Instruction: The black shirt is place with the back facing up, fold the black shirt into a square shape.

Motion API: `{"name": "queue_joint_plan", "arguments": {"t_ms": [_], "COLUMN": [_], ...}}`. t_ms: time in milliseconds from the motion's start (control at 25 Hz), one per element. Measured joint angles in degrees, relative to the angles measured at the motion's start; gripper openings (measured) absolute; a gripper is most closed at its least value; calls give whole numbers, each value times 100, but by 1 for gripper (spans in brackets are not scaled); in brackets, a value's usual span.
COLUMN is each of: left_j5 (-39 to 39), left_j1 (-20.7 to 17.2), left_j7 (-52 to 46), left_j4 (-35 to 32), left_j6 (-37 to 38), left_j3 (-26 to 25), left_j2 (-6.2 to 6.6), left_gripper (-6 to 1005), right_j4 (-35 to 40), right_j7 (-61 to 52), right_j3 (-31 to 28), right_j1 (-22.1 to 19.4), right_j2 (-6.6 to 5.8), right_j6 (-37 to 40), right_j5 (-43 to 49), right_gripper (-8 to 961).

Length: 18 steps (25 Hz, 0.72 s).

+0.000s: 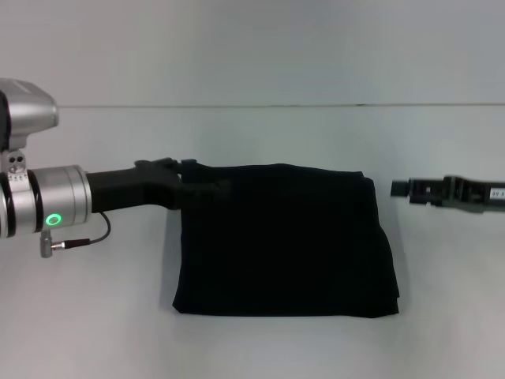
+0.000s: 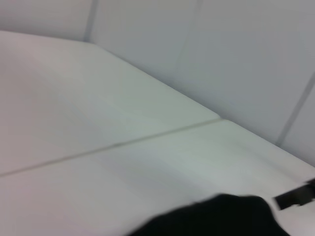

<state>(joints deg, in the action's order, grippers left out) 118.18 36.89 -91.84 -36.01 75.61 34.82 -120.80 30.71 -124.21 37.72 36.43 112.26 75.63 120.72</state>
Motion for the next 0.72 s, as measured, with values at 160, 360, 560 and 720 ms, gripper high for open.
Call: {"name": "queue_joint_plan", "arguments": {"t_ms": [160, 360, 560, 720], "left_j5": [-310, -436, -439, -443], "left_j1": [-119, -222, -268, -294], "left_j7": [3, 1, -8, -20], "left_j4": [39, 62, 74, 133], "left_j6": [-269, -479, -502, -502], "left_j3": [-8, -137, -225, -243], "left_j2": [-7, -8, -11, -23], "left_gripper": [948, 948, 948, 948], "right_j4": [54, -88, -301, -528], "right_j7": [61, 431, 1025, 1392], "right_j3": [-146, -70, 15, 349], "right_j1": [199, 551, 872, 1022], "right_j2": [40, 210, 452, 573], "right_j6": [-77, -349, -667, -1201], "right_j5": [-3, -4, 10, 20], "right_gripper": [530, 590, 432, 137]}}
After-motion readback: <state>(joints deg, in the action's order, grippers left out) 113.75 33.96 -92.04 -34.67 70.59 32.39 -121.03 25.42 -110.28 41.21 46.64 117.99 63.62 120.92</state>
